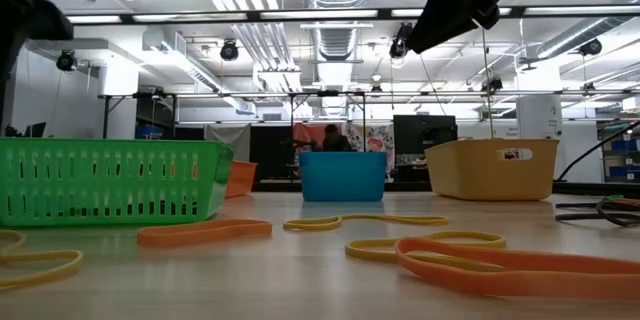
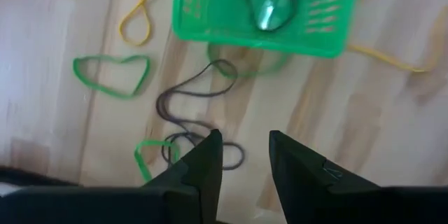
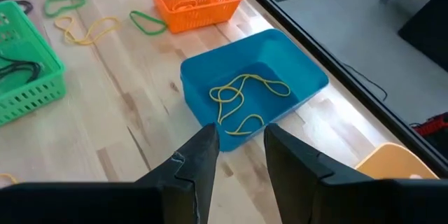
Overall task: Sort rubber bands into baskets
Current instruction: Put the violet rubberband into the green bin
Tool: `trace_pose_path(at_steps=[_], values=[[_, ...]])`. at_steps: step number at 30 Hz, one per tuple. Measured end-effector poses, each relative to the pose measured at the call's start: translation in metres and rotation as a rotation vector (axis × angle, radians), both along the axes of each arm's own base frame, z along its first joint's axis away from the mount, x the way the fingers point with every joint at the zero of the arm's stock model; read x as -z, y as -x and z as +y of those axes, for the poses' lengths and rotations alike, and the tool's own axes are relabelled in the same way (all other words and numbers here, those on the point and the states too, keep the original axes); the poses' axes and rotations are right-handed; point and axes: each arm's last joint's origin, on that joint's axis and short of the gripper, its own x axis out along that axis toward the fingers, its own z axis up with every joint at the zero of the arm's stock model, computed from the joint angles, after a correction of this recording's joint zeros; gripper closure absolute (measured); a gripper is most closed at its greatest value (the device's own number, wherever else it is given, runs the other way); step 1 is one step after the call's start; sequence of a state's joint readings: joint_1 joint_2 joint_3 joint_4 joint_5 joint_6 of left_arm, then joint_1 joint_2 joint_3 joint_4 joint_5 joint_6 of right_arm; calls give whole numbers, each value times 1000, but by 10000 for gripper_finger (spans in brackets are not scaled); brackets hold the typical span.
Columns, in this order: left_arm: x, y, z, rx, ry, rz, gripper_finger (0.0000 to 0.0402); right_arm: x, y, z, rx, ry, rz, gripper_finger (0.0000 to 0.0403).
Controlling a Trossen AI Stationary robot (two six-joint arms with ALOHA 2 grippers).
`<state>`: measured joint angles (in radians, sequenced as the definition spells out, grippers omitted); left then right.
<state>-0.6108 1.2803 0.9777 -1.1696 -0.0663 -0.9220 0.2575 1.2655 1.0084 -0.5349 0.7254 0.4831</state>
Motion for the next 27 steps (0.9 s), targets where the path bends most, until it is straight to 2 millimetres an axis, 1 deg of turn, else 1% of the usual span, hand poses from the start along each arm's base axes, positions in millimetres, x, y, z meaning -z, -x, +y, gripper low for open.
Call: trace_pose_path(at_steps=[5, 8, 14, 18, 22, 24, 27], values=[[19, 4, 7, -42, 6, 69, 322, 0, 0, 0, -2, 2, 0, 287], [27, 9, 13, -96, 32, 48, 337, 0, 0, 0, -2, 2, 0, 288], [41, 22, 22, -146, 96, -12, 362, 0, 0, 0, -4, 4, 2, 296], [53, 32, 29, -198, 88, 7, 364, 0, 0, 0, -5, 6, 3, 294], [63, 33, 30, -201, 96, -3, 363, 0, 0, 0, -5, 7, 4, 291], [66, 32, 29, -208, 101, -7, 356, 0, 0, 0, -6, 7, 4, 291], [71, 32, 30, -229, 81, 12, 336, 0, 0, 0, -6, 7, 2, 295]])
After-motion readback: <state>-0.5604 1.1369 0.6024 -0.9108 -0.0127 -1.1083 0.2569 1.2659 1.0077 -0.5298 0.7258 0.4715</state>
